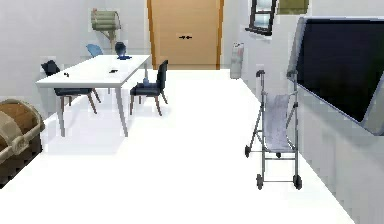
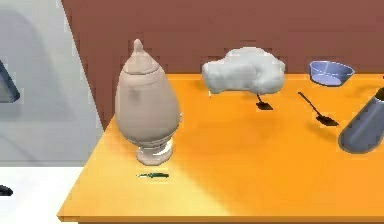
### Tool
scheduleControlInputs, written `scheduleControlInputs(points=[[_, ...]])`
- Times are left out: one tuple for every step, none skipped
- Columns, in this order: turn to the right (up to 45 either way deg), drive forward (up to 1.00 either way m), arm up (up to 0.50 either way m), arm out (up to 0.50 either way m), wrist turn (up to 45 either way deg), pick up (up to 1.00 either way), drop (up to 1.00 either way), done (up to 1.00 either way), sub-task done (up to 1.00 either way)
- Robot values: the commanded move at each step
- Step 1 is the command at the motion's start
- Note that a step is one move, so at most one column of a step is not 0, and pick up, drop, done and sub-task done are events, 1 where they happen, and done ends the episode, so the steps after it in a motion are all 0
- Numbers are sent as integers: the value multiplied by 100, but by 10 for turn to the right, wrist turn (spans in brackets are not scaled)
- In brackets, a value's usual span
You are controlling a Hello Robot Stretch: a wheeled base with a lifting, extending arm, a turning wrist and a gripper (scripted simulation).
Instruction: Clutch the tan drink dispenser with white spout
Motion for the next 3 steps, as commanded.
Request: scheduleControlInputs(points=[[0,0,50,0,0,0,0,0,0],[0,0,38,0,0,0,0,0,0],[0,0,0,16,0,0,0,0,0]])
